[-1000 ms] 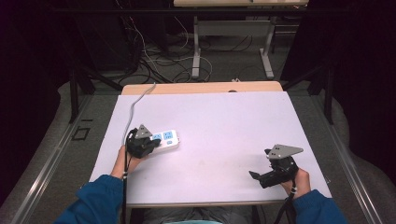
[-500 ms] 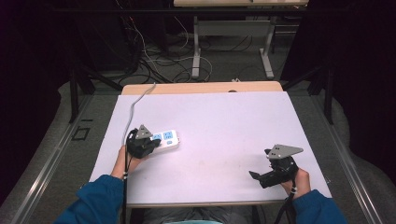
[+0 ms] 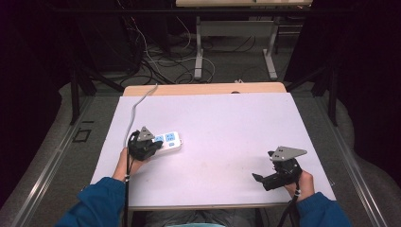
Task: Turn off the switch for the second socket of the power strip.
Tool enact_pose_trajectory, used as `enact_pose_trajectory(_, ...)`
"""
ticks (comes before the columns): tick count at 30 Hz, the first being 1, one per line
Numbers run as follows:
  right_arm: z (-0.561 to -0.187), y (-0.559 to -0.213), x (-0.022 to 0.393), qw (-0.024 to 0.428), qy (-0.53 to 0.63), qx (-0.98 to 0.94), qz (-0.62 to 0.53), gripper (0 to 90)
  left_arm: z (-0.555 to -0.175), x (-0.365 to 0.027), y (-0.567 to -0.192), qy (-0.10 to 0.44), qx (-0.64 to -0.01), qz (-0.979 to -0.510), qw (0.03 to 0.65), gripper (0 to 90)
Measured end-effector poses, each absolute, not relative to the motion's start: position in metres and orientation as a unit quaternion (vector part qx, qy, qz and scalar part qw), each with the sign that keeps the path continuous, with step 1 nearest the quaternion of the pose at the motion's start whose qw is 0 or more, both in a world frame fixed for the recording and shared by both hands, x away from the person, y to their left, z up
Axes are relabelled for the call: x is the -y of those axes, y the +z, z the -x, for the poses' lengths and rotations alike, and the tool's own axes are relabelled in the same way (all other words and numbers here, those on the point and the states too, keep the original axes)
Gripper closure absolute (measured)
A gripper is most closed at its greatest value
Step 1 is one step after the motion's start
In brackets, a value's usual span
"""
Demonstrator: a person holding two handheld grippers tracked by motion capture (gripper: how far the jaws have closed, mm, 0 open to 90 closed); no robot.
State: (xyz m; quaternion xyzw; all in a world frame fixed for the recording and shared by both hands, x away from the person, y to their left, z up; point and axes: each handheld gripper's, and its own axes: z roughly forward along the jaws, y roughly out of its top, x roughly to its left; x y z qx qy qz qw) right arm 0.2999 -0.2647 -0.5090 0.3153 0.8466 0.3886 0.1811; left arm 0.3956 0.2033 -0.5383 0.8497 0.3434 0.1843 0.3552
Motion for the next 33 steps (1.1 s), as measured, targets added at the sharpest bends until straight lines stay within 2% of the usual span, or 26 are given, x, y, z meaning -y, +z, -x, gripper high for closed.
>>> enact_pose_trajectory(33,-0.2998,-0.5093,0.2647,0.184,0.390,-0.845,-0.316,0.7,-0.3952,-0.2031,-0.5394,0.185,-0.344,-0.849,0.356,90.0)
